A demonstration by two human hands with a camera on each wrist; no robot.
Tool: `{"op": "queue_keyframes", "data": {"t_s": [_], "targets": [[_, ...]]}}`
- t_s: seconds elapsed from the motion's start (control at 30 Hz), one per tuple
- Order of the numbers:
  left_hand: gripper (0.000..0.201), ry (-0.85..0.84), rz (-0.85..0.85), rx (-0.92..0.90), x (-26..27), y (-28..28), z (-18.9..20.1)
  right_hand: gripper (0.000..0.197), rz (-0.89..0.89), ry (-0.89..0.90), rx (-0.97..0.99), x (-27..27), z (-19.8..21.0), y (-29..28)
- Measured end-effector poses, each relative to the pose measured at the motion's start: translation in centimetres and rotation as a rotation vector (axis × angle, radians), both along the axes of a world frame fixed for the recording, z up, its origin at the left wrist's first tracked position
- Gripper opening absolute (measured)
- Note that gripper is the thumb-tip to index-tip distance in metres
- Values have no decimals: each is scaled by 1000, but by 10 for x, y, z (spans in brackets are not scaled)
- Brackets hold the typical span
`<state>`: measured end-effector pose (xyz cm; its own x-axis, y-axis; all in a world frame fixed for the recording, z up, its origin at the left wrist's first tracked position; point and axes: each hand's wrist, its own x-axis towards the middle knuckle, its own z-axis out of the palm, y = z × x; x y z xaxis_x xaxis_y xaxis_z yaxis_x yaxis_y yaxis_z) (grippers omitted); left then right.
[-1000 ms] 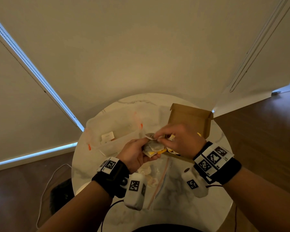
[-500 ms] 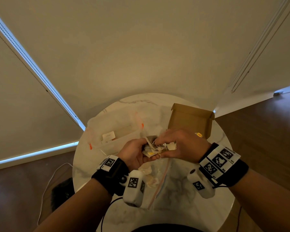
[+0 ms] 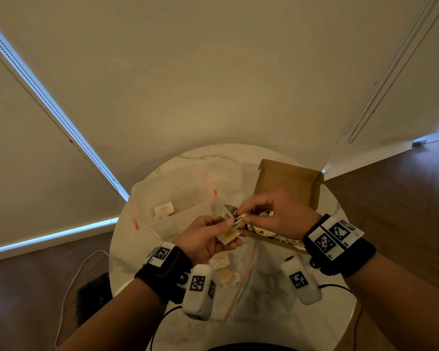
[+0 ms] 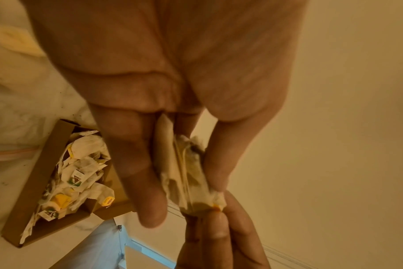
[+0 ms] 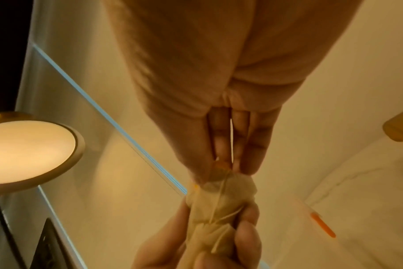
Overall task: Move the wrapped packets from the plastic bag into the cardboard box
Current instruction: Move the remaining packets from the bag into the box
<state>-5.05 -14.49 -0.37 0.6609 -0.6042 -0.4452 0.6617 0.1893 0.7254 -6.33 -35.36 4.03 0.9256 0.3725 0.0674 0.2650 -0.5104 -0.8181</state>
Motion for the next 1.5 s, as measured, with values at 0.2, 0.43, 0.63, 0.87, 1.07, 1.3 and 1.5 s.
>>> {"op": "queue_keyframes", "data": {"t_s": [0.2,0.43,0.63,0.87,1.07,1.3,1.5], "targets": [[29,-40,-41,-24,1,5,-1,13,-32,95,111,0,1,-2],[30,-66,-40,35,0,3,1,10,-92,39,81,0,0,2],[26,-136,-28,161,0,-1,1,14,-152,-58,24,2,-6,6],[17,-288,-8,283,1,-8,-1,4,-378,73,202,13,-17,1],[11,-388,12,386,2,-10,-5,3,-558,230,438,19,-18,-2],[28,-394,-8,372,4,-8,-8,3,-639,238,473,23,-21,-8],[35,-241,19,149,1,0,-3,10,-723,211,530,29,-18,-19]]}}
